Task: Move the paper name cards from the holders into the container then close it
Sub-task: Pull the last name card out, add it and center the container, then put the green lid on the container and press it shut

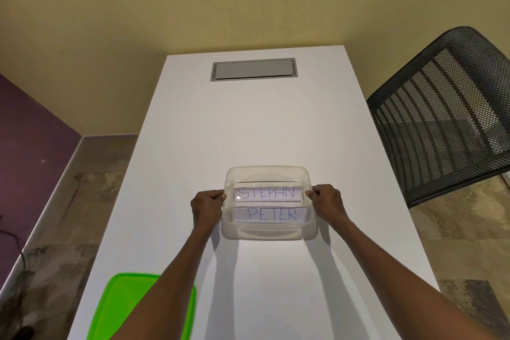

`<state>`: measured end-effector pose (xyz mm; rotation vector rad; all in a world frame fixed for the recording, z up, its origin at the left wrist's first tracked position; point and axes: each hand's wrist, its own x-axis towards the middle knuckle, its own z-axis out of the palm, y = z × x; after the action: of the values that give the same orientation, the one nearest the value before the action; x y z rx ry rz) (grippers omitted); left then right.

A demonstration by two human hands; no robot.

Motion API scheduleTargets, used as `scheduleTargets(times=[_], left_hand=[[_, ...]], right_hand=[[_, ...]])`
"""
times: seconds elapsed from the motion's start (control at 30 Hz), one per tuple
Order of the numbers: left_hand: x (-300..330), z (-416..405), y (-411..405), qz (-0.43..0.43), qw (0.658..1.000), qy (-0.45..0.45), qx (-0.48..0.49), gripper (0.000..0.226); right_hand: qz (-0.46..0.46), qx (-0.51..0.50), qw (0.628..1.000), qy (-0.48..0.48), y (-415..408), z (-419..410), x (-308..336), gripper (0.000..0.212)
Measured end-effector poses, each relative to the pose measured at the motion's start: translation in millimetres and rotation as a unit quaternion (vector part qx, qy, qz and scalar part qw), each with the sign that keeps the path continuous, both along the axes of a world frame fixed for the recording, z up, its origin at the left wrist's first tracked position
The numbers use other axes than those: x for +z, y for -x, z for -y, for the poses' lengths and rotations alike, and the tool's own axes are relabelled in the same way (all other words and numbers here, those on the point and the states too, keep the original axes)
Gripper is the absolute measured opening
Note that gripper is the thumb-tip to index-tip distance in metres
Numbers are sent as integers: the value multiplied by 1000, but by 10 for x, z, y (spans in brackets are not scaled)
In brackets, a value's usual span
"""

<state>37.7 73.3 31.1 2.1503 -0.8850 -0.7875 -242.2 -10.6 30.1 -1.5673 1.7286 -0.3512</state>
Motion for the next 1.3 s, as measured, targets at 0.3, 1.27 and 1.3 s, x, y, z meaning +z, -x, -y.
scheduleTargets(times=[0.3,1.27,1.3], left_hand=[[-25,-42,-63,-15,1000,-1,-1,22],[-197,-1784,-1733,15,987,-21,161,23],[-224,-1844,-1762,15,986,-24,163,24]], right_hand=[[-11,-7,1000,-19,11,24,-27,47],[94,222,964,107,-1872,-1367,142,20],[91,221,967,86,-1897,-1418,79,15]])
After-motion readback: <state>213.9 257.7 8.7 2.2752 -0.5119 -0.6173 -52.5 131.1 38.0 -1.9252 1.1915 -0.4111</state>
